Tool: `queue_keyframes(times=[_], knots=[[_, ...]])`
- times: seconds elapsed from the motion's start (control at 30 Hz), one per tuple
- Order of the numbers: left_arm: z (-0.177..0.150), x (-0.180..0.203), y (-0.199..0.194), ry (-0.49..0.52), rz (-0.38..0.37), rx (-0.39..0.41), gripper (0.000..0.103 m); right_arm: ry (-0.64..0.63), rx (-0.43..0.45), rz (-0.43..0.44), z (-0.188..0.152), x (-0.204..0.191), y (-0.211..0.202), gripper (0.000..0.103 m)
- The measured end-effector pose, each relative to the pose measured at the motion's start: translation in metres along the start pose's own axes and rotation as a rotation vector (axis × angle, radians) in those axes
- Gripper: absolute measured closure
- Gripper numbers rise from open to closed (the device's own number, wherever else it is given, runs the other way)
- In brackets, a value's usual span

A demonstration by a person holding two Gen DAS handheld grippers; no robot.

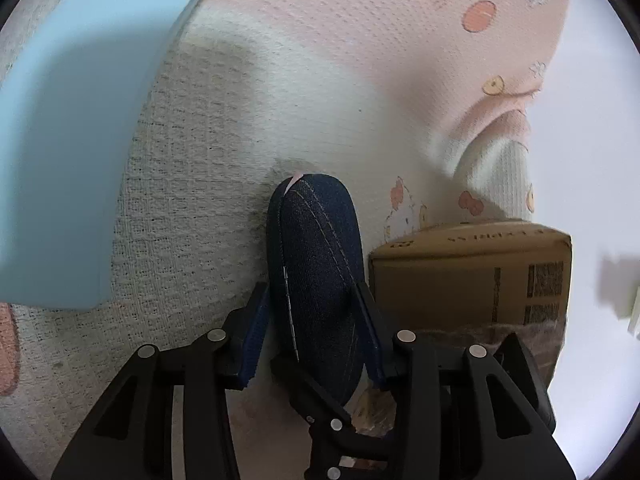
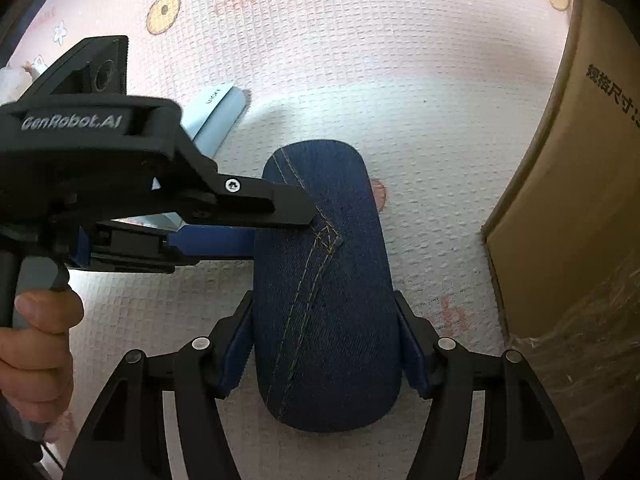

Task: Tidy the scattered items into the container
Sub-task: 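Close the right gripper around the navy denim glasses case, then lift the denim case with the right gripper and carry it into the box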

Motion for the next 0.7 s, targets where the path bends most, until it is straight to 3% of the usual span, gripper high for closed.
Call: queue_keyframes(times=[0.2,0.37,0.7], knots=[[-0.001,0.014,-0.017,0.094,0.007,0.019,0.059,0.014,0.017,0.015,0.005,-0.010,-0.016,0.042],[0.004,0.031,-0.045,0.095,-0.069,0.089,0.061,-0.019,0.090,0.026,0.021,-0.027,-0.053,0.043],[0.010,0.106,-0.107,0.228,-0.124,0.212,0.063,-0.049,0.239,0.047,0.045,-0.052,-0.136,0.043]])
Point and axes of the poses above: each gripper's, at about its wrist camera, not at the fingertips, and y roughly the way its jaws point, x to its right, z to its top, the point moved 3 cm from there along y, roughly the way its jaws point, and after that the axes turned 15 degrees about y, right-handed, at the moved point
